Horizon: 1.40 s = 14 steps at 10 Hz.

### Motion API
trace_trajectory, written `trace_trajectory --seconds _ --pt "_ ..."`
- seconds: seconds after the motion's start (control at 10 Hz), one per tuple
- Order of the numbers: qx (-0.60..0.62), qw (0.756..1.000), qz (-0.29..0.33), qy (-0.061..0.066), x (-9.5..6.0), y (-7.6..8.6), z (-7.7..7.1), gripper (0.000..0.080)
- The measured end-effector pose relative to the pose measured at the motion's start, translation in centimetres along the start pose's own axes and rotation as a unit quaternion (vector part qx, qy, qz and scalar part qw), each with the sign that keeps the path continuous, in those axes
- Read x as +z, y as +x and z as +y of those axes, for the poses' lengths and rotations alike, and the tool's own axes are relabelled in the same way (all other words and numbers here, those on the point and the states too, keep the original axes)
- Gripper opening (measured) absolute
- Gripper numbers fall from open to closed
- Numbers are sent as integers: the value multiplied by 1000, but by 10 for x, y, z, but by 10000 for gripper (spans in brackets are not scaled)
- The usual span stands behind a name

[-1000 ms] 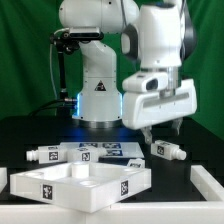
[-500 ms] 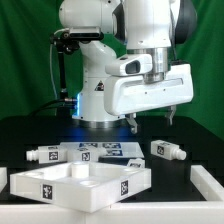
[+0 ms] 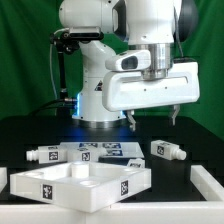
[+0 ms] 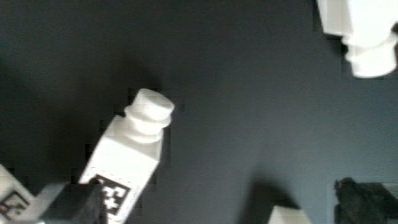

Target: Assemble one leg

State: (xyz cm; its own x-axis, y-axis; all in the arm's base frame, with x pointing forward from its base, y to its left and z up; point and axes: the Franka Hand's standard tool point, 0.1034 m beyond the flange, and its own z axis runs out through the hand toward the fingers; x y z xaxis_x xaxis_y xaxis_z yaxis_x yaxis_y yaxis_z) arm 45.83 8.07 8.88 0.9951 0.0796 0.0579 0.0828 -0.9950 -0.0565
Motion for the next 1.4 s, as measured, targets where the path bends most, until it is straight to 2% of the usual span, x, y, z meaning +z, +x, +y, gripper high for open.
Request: trace_trajectory --seconds 0.6,0.7,0.8,0.9,1.0,1.1,1.4 --pt "12 1000 -1 3 2 -1 0 649" --pt "24 1000 -9 2 3 1 7 649" --pt "46 999 -15 2 4 10 16 649" --pt "80 997 -17 4 7 19 18 649" --pt "91 996 -15 8 14 23 20 649" --pt "55 998 5 7 20 28 29 649" --pt "55 998 3 7 22 27 30 649"
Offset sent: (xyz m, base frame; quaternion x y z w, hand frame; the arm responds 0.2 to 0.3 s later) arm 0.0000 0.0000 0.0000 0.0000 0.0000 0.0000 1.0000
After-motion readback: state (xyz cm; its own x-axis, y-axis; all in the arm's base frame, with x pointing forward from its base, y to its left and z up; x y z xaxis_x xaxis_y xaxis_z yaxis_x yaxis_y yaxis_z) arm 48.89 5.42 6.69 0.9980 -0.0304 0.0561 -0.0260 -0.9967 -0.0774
